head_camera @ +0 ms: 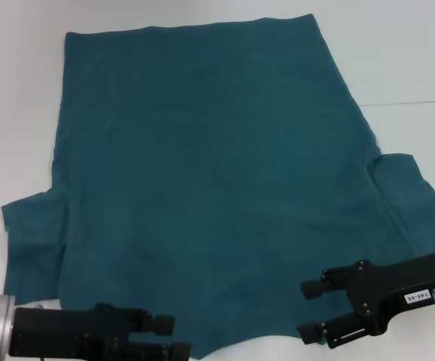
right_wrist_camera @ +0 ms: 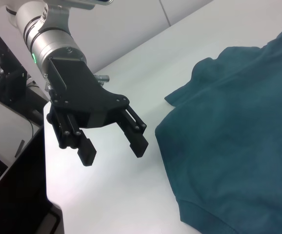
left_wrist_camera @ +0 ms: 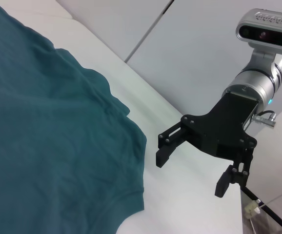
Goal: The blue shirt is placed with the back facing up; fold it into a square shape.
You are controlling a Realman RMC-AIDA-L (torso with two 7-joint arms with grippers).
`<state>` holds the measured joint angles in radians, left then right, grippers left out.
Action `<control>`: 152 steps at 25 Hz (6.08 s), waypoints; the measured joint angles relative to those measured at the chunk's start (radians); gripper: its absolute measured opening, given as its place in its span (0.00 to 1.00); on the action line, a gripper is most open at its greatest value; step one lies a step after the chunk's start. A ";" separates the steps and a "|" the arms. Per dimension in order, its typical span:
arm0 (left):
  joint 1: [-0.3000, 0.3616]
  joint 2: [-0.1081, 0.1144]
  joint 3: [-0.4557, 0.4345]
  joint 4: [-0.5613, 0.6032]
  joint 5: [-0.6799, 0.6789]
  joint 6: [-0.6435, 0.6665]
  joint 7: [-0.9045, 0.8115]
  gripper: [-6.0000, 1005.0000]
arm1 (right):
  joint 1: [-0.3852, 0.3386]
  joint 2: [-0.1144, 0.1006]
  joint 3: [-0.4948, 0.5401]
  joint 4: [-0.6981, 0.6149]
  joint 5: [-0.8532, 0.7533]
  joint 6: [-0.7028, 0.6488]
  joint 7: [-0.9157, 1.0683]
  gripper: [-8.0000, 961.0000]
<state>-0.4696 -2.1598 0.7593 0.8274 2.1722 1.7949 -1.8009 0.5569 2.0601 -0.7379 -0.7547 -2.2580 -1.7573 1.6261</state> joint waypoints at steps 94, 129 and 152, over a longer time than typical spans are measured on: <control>-0.043 0.087 -0.337 -0.140 0.135 -0.645 -0.601 0.44 | 0.244 -0.192 0.116 0.196 -0.004 0.329 0.802 0.95; -0.186 0.127 -0.155 0.108 0.568 -0.608 -0.819 0.03 | 0.239 -0.193 0.115 0.198 -0.005 0.326 0.807 0.95; -0.365 0.124 -0.102 0.115 0.598 -0.366 -0.962 0.06 | 0.241 -0.188 0.115 0.199 -0.005 0.326 0.805 0.95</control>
<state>-0.8347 -2.0358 0.6572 0.9422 2.7697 1.4293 -2.7628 0.7980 1.8726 -0.6228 -0.5552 -2.2626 -1.4312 2.4307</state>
